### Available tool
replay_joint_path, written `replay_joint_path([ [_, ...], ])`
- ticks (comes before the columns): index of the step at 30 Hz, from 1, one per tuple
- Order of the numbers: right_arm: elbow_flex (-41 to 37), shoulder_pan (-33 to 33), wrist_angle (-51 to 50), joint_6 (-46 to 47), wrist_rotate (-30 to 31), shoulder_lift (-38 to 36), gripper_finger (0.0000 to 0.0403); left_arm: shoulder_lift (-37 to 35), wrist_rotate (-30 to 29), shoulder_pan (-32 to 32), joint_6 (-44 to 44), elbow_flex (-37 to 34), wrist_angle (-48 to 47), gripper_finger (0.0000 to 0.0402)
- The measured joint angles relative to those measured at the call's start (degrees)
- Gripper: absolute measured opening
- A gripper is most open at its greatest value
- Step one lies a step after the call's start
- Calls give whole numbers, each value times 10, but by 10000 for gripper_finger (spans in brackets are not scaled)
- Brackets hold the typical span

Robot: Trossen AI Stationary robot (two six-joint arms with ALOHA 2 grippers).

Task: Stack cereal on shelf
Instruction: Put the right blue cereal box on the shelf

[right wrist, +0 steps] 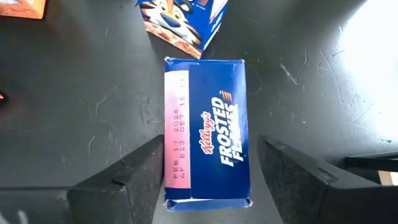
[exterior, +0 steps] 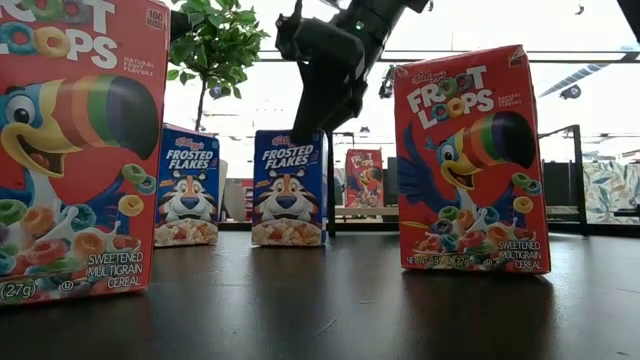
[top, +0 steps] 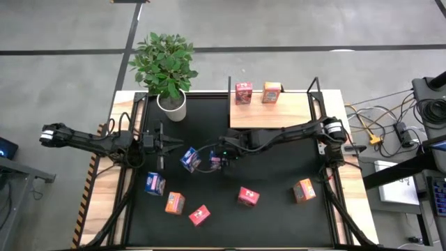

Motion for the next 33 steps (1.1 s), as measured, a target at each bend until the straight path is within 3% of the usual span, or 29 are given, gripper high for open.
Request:
replay_joint_path([
  [11, 0, 0, 0, 0, -5, 0, 153, 0, 0, 0, 0, 0, 0, 45],
  [17, 0, 0, -8, -5, -22, -15, 136, 0, 0, 0, 0, 0, 0, 45],
  [24, 0, -7, -93, -26, -28, -100, 140, 0, 0, 0, 0, 0, 0, 45],
  [33, -36, -88, -234, -37, 56, -237, 135, 2, 0, 0, 0, 0, 1, 45],
])
